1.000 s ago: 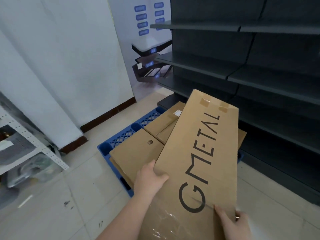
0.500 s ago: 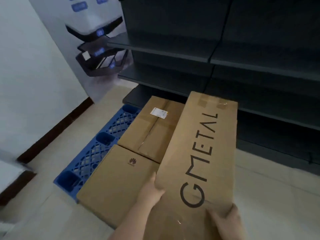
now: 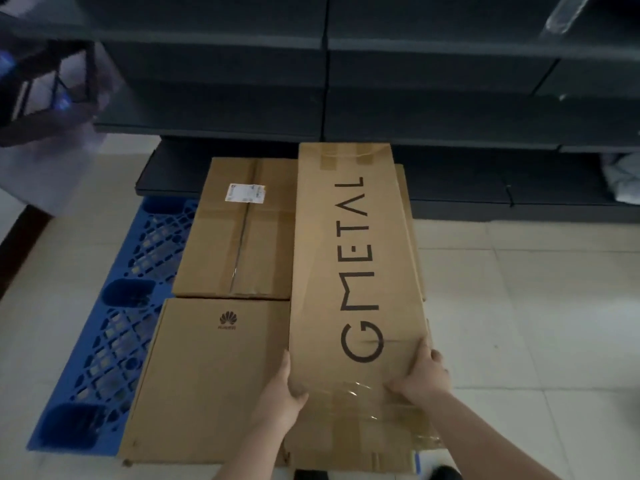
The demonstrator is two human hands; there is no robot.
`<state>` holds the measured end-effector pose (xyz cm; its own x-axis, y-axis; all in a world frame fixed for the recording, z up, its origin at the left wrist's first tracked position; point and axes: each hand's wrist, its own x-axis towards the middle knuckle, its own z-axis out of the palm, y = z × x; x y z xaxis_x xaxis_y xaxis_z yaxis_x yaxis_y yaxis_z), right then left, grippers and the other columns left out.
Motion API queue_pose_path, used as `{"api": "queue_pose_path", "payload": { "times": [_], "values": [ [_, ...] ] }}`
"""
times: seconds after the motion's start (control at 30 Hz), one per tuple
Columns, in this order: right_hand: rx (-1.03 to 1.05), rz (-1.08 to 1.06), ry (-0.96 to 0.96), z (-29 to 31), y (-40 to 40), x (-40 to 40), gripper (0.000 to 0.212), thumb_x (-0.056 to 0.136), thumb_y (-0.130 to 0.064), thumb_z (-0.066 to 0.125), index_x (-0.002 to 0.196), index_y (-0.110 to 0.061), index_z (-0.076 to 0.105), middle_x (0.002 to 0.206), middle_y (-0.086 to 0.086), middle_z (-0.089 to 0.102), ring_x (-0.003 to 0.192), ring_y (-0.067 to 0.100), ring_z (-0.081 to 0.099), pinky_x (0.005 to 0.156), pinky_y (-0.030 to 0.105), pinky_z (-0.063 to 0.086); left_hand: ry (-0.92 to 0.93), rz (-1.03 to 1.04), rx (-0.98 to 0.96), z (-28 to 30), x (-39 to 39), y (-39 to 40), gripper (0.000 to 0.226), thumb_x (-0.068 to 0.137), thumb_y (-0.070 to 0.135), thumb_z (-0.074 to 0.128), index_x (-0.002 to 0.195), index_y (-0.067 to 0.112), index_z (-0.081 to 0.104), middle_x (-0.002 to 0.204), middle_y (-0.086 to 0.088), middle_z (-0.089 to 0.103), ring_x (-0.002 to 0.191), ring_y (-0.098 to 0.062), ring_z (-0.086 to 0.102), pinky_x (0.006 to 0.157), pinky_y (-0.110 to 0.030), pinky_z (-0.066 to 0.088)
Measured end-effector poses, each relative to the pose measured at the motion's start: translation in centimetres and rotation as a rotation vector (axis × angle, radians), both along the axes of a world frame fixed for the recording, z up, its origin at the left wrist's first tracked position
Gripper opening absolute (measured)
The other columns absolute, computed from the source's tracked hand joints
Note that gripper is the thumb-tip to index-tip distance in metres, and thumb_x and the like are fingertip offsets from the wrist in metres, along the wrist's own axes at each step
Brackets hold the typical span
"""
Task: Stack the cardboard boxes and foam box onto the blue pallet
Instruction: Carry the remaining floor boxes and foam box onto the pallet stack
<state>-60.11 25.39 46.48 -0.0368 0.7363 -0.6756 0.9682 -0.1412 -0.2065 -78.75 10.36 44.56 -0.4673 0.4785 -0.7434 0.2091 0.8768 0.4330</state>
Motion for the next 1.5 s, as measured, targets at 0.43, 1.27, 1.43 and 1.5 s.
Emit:
{"api": "queue_pose_path", "payload": {
  "times": [0.43, 1.27, 1.43, 1.5],
  "values": [
    [-0.074, 0.091, 0.117, 6.5, -1.8, 6.0, 0.066, 0.082, -0.029, 0.057, 0.141, -0.015, 0.032, 0.137, 0.006, 0.042, 0.120, 0.023, 0.049, 0.095, 0.029, 0.045, 0.181, -0.233, -0.183, 4.0, 2.8, -0.5, 0.080, 0.086, 0.036, 0.058, 0.149, 0.031, 0.010, 0.155, 0.001, 0.021, 0.137, -0.021, 0.035, 0.106, -0.035, 0.042],
    [0.295, -0.738, 0.203, 17.6, -3.0, 60.6, 0.034, 0.084, -0.035, 0.063, 0.111, -0.015, 0.060, 0.093, -0.001, 0.055, 0.087, 0.018, 0.056, 0.072, 0.025, 0.041, 0.268, -1.168, 0.187, 15.7, 59.0, 20.1, 0.018, 0.080, 0.027, 0.053, 0.091, 0.018, 0.064, 0.107, -0.006, 0.067, 0.102, -0.024, 0.062, 0.074, -0.027, 0.046],
    [0.270, -0.897, 0.205, 15.9, -0.4, 68.7, 0.034, 0.083, -0.040, 0.062, 0.110, -0.020, 0.059, 0.094, -0.005, 0.055, 0.080, 0.014, 0.055, 0.064, 0.024, 0.038, 0.224, -1.271, 0.191, 14.6, 67.8, 25.6, 0.017, 0.082, 0.029, 0.051, 0.092, 0.021, 0.061, 0.104, -0.001, 0.066, 0.098, -0.020, 0.061, 0.070, -0.023, 0.039],
    [0.260, -0.942, 0.223, 14.9, 2.0, 71.9, 0.034, 0.083, -0.041, 0.062, 0.110, -0.020, 0.059, 0.095, -0.005, 0.055, 0.079, 0.013, 0.054, 0.063, 0.023, 0.037, 0.202, -1.292, 0.177, 13.7, 71.2, 28.5, 0.017, 0.082, 0.030, 0.050, 0.092, 0.021, 0.060, 0.104, -0.001, 0.066, 0.097, -0.020, 0.061, 0.069, -0.023, 0.039]
  ]
}}
